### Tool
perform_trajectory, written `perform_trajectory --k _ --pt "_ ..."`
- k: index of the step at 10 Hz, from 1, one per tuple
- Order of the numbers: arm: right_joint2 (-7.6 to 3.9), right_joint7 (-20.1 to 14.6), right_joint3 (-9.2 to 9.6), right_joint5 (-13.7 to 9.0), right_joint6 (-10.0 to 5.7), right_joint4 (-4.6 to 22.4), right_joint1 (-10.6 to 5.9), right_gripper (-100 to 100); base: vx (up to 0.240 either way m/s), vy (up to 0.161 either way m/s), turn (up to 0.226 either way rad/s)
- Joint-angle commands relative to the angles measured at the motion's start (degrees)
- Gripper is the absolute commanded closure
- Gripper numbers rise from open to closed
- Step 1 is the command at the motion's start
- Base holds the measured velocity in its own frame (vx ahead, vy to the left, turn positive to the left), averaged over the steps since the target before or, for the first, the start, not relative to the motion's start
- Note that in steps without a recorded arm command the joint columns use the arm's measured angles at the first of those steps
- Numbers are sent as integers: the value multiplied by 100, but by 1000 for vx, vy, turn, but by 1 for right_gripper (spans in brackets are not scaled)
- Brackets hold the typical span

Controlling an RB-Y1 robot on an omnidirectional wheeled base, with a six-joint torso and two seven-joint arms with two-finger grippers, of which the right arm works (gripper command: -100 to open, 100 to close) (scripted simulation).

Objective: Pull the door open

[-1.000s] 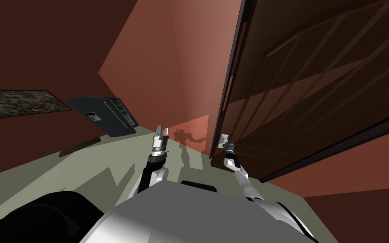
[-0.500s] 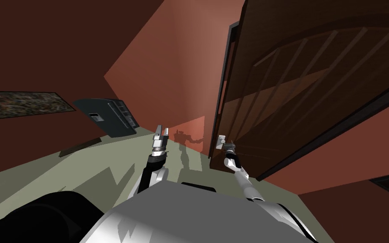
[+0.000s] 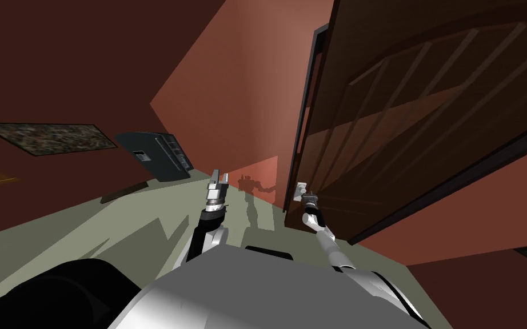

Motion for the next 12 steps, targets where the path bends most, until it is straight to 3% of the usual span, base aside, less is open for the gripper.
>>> perform_trajectory --k 1,4,8,12 --pt "152 44 61 3 87 -260 50 -100 -19 -10 -27" --pt "200 -267 88 -184 136 -314 61 -100 -45 -17 42" --pt "200 -267 88 -184 136 -314 61 -100 -18 -10 5" --pt "289 -843 138 -531 226 -415 81 -100 -72 -37 70"
